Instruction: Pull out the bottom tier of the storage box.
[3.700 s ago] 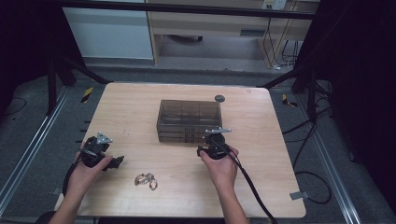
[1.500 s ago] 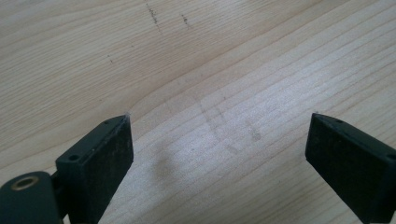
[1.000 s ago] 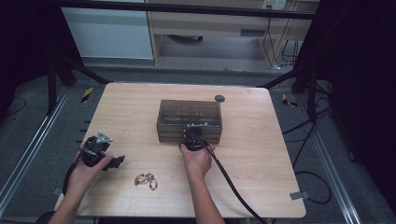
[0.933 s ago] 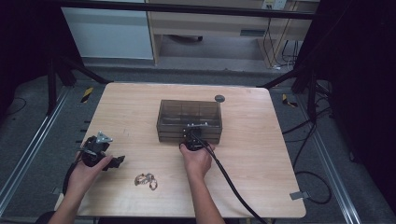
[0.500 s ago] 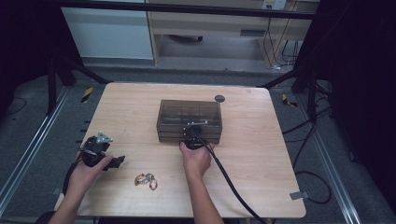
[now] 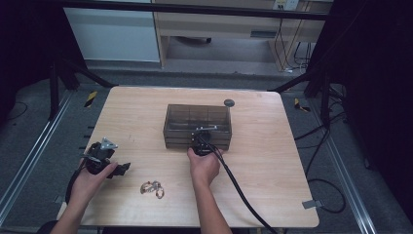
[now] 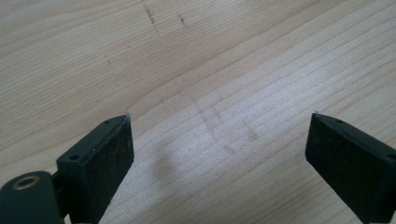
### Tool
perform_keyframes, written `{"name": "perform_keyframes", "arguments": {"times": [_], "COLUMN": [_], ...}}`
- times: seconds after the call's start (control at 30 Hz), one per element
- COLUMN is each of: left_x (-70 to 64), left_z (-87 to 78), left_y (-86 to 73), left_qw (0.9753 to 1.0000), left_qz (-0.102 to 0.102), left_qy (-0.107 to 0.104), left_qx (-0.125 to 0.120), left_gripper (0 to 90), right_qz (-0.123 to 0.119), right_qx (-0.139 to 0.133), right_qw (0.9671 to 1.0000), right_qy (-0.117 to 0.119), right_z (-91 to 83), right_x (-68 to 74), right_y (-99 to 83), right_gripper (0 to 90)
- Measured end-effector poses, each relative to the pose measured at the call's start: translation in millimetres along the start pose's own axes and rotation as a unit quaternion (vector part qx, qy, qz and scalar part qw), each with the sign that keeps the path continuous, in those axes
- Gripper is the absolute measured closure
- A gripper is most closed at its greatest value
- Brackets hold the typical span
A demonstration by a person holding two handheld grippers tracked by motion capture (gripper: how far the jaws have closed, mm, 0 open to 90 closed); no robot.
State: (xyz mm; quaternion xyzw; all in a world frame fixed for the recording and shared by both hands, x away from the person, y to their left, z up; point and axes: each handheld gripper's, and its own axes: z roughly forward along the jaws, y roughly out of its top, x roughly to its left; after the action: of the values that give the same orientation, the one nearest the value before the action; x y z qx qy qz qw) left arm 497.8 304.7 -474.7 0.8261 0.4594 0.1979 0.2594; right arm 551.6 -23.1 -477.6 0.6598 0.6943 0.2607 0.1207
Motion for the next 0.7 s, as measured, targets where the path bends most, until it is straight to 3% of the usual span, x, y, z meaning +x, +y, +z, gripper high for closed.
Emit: {"name": "perform_keyframes", "arguments": {"times": [0.7], "left_x": [-0.3], "left_z": [0.3], "left_y": [0.2], "left_qw": [1.0000], "left_qz": [0.001], "left_qy": [-0.001], "left_qx": [0.001], "left_gripper": [7.7], "right_qz": [-0.001], "right_qx": [-0.003], "right_qw": [1.0000], "right_qy": [0.007], "right_z": [-9.5], "right_x": [1.1], "right_y": [-15.6], "right_gripper": [56.4]}}
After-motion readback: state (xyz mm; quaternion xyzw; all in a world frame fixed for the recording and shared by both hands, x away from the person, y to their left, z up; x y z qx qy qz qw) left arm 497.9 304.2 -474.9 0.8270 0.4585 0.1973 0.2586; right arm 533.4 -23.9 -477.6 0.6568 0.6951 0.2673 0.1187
